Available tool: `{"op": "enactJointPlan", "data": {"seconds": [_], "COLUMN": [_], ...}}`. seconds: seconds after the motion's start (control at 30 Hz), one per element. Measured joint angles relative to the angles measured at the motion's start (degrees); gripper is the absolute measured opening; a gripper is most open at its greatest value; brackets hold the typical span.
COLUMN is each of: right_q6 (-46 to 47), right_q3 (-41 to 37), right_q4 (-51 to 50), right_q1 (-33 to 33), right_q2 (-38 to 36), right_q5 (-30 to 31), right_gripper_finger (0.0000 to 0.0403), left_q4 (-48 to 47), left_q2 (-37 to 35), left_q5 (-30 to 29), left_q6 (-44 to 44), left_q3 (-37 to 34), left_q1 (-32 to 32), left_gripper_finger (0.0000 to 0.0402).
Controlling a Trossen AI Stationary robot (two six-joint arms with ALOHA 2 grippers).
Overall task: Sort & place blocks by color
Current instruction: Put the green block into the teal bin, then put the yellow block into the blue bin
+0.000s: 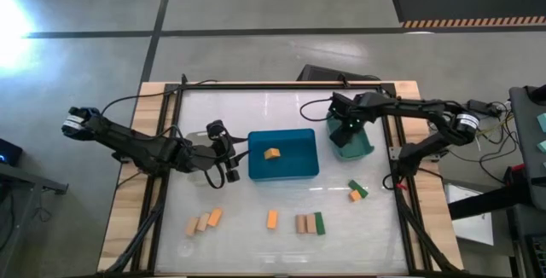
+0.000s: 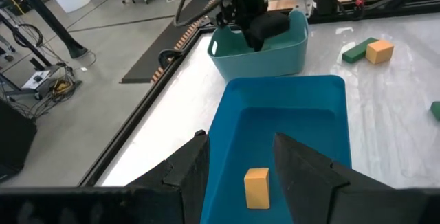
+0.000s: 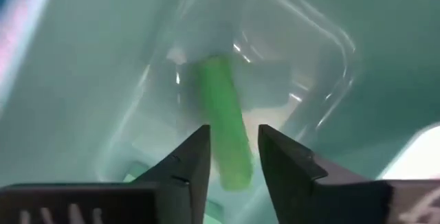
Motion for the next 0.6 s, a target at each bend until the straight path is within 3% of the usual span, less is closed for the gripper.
{"op": "enactJointPlan", "data": {"seconds": [0.27,0.43,0.6], "right_q6": [0.0,-0.1,-2.9], "right_q3": [3.1,2.4,0.4], "right_q4": [0.5,8.8,19.1], "right_q1": [1.5,5.8,11.6], "right_q2": [-6.9,-14.2,-20.5], "right_q5": [0.1,0.6,3.0], "right_gripper_finger": [0.0144,0.0145,0.0135], "left_q4": [-0.2,-0.9,-1.2], "left_q2": [0.1,2.2,5.3], "left_q5": [0.1,0.6,5.5], "left_q6": [-11.5,-21.8,-34.7], "left_q3": [0.0,0.5,2.5], "left_q1": [-1.0,-3.8,-5.9], "left_gripper_finger": [0.0145,0.0145,0.0145]}}
